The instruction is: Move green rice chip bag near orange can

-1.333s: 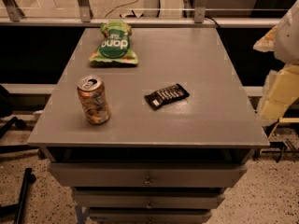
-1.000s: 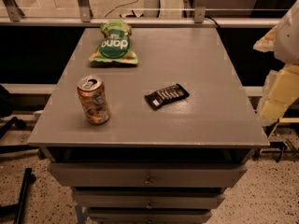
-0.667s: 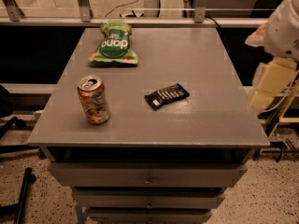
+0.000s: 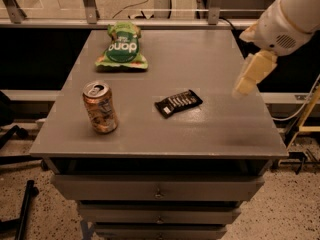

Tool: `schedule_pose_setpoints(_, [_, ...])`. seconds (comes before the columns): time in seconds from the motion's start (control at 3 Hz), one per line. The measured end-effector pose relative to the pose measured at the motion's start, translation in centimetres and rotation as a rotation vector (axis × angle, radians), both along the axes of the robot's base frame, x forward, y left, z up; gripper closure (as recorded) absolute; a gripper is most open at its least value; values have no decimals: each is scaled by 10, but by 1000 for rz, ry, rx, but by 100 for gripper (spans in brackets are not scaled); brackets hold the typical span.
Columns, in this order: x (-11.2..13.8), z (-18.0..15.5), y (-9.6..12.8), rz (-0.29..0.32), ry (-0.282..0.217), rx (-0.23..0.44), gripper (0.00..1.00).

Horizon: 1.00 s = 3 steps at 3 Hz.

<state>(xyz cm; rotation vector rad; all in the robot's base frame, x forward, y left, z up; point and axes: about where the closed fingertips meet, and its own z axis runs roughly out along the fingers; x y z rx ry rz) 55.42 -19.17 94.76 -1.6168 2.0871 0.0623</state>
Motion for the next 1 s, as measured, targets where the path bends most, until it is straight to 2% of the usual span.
schedule_pose_setpoints(0.33, [10, -4, 2, -1, -5, 23, 0])
schedule_pose_setpoints(0.67, [22, -2, 8, 6, -32, 48, 0])
schedule_pose_setpoints(1.0, [60, 1, 27, 32, -77, 68, 0])
